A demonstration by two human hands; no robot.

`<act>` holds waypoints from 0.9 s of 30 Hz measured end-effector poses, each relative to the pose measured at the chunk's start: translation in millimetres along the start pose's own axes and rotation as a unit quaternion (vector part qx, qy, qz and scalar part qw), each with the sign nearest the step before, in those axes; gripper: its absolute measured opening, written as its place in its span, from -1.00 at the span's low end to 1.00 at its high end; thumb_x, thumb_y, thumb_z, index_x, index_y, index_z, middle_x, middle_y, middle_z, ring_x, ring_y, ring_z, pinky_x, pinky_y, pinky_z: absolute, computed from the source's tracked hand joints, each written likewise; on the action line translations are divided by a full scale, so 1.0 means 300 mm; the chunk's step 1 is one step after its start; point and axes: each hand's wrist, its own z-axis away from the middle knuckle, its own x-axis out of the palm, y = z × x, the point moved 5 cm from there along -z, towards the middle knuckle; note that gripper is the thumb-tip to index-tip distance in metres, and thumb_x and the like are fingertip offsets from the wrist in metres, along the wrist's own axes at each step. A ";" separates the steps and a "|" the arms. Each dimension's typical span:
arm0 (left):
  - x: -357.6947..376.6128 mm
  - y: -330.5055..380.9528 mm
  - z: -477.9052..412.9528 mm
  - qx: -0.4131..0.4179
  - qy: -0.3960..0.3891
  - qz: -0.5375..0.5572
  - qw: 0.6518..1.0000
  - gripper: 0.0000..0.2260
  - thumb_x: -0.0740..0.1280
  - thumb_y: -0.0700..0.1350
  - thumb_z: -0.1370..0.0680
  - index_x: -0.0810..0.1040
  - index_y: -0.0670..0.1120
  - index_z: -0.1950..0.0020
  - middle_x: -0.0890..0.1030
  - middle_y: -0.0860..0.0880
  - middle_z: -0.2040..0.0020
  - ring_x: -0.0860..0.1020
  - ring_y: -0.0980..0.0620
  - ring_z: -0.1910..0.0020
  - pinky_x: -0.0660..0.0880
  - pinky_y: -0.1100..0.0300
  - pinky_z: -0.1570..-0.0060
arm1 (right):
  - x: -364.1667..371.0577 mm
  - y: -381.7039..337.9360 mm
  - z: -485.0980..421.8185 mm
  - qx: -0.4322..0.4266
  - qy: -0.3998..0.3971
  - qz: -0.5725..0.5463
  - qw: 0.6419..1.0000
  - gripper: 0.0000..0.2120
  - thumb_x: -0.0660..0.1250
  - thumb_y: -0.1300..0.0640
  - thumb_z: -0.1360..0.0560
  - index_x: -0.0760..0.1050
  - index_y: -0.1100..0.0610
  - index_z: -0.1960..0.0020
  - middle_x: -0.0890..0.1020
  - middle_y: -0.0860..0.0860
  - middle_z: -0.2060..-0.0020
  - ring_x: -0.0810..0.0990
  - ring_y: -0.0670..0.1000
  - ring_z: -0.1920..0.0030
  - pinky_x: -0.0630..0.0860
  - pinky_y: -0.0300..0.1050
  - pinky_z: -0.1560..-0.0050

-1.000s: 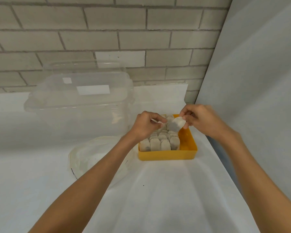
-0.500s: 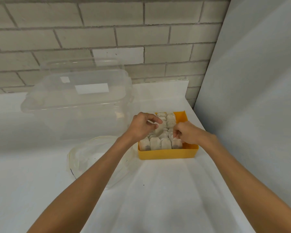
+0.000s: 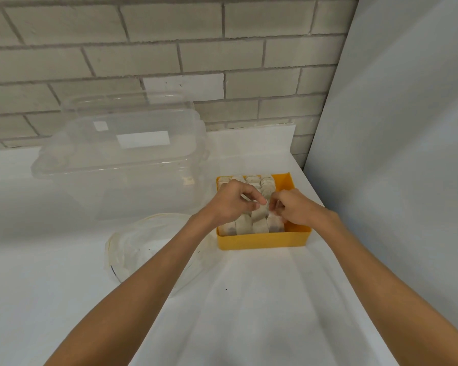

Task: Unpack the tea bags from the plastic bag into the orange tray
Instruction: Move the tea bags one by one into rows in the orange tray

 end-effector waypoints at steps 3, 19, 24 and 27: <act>0.027 0.026 -0.011 0.016 -0.025 -0.005 1.000 -0.88 0.43 -0.30 -0.47 0.70 -0.11 0.08 0.69 -0.04 0.09 0.60 0.11 0.10 0.56 0.19 -0.04 | -0.021 -0.002 0.013 -0.001 0.009 -0.012 1.000 -0.77 0.16 0.40 -0.50 0.47 0.11 0.09 0.52 -0.03 0.29 0.55 -0.02 0.24 0.50 -0.19 0.21; 0.188 0.004 -0.062 -0.048 -0.102 0.019 0.993 -0.83 0.34 -0.41 -0.45 0.65 -0.24 0.04 0.50 -0.09 0.19 0.46 0.15 0.39 0.49 0.27 0.33 | -0.132 0.063 0.082 0.019 0.095 -0.073 0.993 -0.81 0.23 0.37 -0.53 0.56 0.15 0.05 0.60 -0.03 0.36 0.63 -0.06 0.36 0.47 -0.39 0.29; 0.223 -0.031 -0.072 -0.032 -0.108 -0.096 0.989 -0.78 0.35 -0.43 -0.41 0.64 -0.18 0.06 0.50 -0.05 0.23 0.43 0.15 0.37 0.40 0.43 0.44 | -0.111 0.080 0.093 0.022 0.089 -0.078 0.993 -0.81 0.25 0.35 -0.54 0.56 0.11 0.07 0.64 0.09 0.20 0.60 -0.15 0.42 0.52 -0.35 0.26; 0.238 -0.039 -0.083 -0.018 -0.109 -0.157 0.981 -0.77 0.36 -0.42 -0.41 0.64 -0.13 0.07 0.48 0.02 0.25 0.40 0.20 0.36 0.32 0.48 0.43 | -0.106 0.079 0.097 0.024 0.088 -0.077 0.993 -0.81 0.24 0.34 -0.55 0.56 0.11 0.05 0.64 0.10 0.17 0.60 -0.16 0.41 0.51 -0.37 0.26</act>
